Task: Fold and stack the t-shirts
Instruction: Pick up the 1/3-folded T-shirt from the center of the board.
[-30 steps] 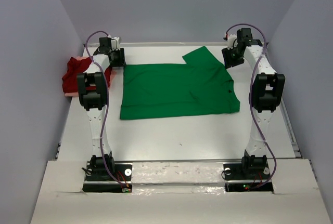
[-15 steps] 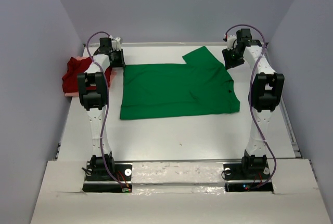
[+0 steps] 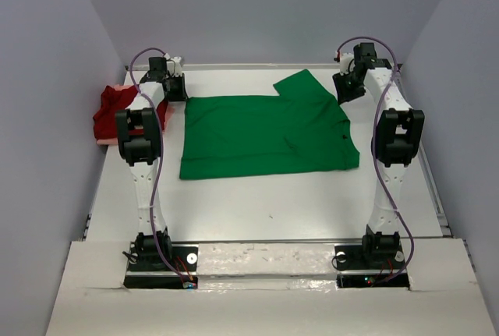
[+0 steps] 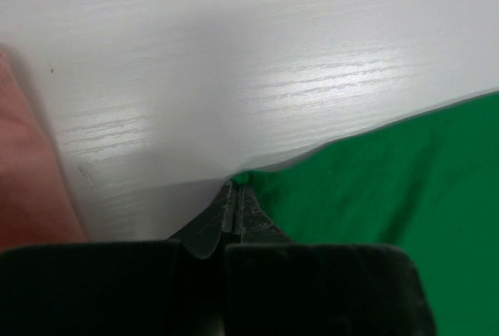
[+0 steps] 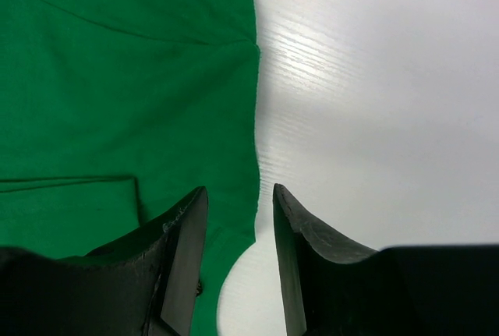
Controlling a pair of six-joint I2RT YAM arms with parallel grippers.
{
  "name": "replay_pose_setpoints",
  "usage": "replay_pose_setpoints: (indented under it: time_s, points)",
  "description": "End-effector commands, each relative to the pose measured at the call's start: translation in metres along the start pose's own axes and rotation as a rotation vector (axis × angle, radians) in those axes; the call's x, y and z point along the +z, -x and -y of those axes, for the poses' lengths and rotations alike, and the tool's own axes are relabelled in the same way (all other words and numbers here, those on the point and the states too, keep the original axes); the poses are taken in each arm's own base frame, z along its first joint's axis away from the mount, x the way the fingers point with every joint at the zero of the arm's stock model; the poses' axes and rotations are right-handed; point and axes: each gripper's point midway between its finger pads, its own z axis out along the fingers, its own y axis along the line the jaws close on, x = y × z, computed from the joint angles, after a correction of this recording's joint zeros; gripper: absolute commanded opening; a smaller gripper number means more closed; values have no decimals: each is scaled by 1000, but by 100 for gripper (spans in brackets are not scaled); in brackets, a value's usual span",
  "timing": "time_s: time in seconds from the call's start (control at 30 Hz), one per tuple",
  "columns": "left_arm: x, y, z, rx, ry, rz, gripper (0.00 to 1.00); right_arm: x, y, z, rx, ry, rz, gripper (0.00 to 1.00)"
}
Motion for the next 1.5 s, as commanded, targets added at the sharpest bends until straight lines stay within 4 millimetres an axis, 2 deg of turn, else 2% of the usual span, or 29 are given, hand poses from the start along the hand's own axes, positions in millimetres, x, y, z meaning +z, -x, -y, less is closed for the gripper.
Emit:
replay_pose_setpoints:
  time_s: [0.0, 0.13, 0.17, 0.2, 0.27, 0.37, 0.47, 0.67, 0.8, 1.0, 1.03, 1.37, 1.47]
  points:
    - [-12, 2, 8, 6, -15, -6, 0, -4, 15, 1, 5, 19, 39, 44]
    - [-24, 10, 7, 27, 11, 23, 0, 7, 20, -1, 23, 43, 49, 41]
    - [-25, 7, 6, 27, 19, 19, 0, 9, 23, -1, 36, 45, 54, 40]
    - [-31, 14, 7, 36, 21, 39, 0, 16, 21, -4, 43, 70, 46, 40]
    - [-34, 12, 8, 40, 21, 36, 0, 17, 31, -10, 63, 109, 76, 39]
    - [-39, 12, 9, 47, 24, 40, 0, 29, 32, -16, 82, 152, 69, 38]
    - [-43, 12, 10, 51, 26, 42, 0, 41, 27, -13, 86, 143, 47, 38]
    - [-48, 13, 11, 58, 31, 49, 0, 49, 30, -4, 78, 103, 52, 37]
    - [-49, 12, 13, 55, 26, 49, 0, 46, 41, 12, 78, 50, 93, 37]
    - [-48, 11, 13, 57, 28, 50, 0, 41, 57, 17, 75, 31, 151, 38]
    - [-47, 10, 13, 56, 27, 49, 0, 39, 59, 23, 79, 24, 167, 38]
    - [-46, 7, 15, 60, 25, 41, 0, 49, 70, 25, 81, 25, 220, 38]
    - [-46, 8, 15, 65, 31, 44, 0, 52, 73, 20, 81, 58, 238, 39]
